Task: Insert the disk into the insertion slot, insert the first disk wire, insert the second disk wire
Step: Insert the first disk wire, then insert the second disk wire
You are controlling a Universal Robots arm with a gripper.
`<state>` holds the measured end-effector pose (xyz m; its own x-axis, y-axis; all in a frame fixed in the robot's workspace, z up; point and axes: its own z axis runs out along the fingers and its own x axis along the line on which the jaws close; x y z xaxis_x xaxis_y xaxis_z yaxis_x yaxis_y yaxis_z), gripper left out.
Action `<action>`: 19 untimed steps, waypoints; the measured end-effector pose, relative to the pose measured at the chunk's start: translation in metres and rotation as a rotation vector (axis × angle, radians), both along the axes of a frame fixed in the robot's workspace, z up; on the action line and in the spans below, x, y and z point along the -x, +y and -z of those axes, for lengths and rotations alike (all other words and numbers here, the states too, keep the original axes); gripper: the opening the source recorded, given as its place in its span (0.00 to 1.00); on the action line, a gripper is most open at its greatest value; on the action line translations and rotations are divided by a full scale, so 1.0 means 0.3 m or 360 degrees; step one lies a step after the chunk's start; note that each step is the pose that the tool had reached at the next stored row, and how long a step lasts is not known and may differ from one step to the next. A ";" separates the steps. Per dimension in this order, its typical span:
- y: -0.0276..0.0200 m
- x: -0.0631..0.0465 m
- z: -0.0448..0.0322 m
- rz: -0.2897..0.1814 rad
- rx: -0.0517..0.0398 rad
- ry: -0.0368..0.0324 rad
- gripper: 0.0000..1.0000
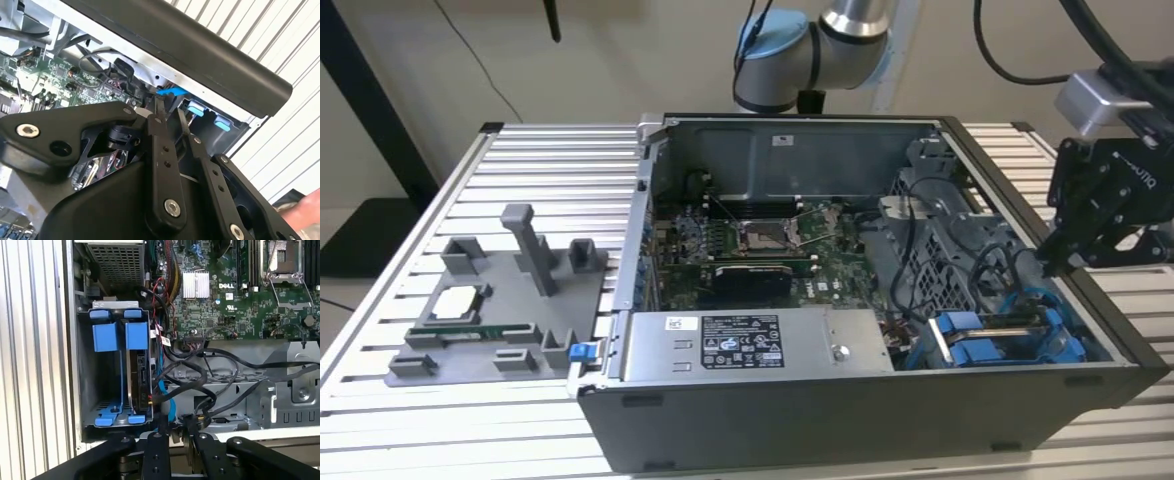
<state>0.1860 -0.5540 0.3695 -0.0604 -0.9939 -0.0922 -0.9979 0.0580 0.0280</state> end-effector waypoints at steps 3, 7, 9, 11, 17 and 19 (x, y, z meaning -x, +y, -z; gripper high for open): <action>0.000 0.000 0.004 -0.0008 -0.0005 -0.0006 1.00; 0.000 0.000 0.009 -0.0016 -0.0013 -0.0015 0.00; 0.000 -0.001 0.012 -0.0020 -0.0015 -0.0018 0.00; 0.000 0.000 0.013 -0.0023 -0.0015 -0.0019 0.00; 0.000 0.000 0.010 -0.0023 -0.0024 -0.0019 0.00; 0.000 0.000 0.004 -0.0023 -0.0029 -0.0019 0.00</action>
<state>0.1859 -0.5540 0.3683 -0.0445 -0.9928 -0.1110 -0.9989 0.0429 0.0170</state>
